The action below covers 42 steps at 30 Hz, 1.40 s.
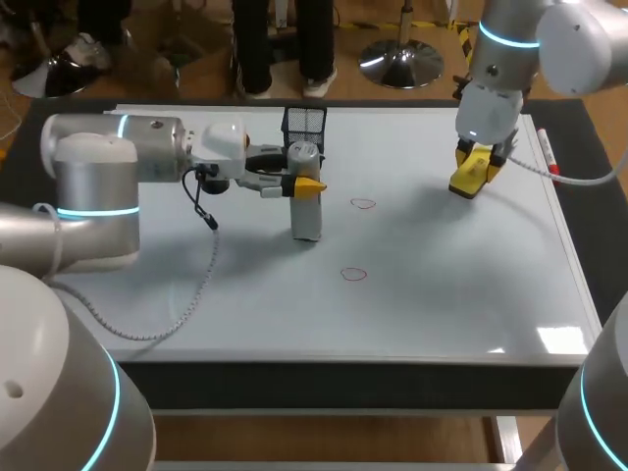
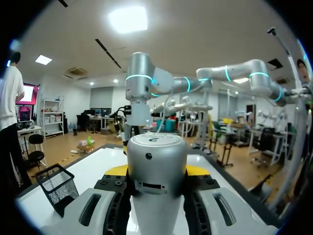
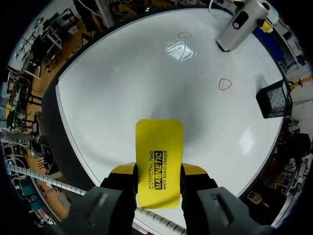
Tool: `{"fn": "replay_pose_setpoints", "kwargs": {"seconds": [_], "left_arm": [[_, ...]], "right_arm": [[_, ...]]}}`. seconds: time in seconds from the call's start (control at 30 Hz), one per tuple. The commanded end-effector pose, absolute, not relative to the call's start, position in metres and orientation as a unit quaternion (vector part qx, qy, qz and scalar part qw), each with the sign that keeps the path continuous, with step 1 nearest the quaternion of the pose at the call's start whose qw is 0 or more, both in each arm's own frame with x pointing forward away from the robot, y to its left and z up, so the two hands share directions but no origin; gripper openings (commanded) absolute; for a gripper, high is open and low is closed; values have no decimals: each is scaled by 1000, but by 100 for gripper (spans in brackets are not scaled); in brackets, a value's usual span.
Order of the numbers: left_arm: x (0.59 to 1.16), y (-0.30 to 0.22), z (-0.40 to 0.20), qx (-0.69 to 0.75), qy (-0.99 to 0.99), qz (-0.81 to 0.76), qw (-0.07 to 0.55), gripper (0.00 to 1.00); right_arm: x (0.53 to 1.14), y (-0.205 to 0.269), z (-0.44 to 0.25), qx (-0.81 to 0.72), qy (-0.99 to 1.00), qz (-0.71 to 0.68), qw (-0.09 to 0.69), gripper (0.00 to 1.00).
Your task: Pick up the inspection probe, press it on each red-marked spot on the whiteboard one by one, put down the probe, pick up the eraser, and wipe off all the red marks.
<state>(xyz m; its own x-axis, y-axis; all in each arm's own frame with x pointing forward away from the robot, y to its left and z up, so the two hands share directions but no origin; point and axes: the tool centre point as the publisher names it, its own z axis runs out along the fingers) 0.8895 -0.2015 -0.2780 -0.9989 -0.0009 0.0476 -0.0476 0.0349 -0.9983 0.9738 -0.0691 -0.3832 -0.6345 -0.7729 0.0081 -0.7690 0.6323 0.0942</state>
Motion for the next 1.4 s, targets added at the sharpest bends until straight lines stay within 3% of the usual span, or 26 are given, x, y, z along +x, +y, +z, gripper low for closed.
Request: {"fn": "replay_pose_setpoints", "kwargs": {"seconds": [0.03, 1.03, 1.4], "left_arm": [[892, -203, -280, 13, -719, 695, 19, 0], [886, -195, -271, -6, -723, 691, 13, 0], [892, -160, -254, 46, -720, 691, -36, 0]], "right_arm": [[974, -70, -382, 428, -903, -39, 24, 0], [974, -70, -382, 428, -903, -39, 24, 0], [974, -70, -382, 428, -903, -39, 24, 0]]}}
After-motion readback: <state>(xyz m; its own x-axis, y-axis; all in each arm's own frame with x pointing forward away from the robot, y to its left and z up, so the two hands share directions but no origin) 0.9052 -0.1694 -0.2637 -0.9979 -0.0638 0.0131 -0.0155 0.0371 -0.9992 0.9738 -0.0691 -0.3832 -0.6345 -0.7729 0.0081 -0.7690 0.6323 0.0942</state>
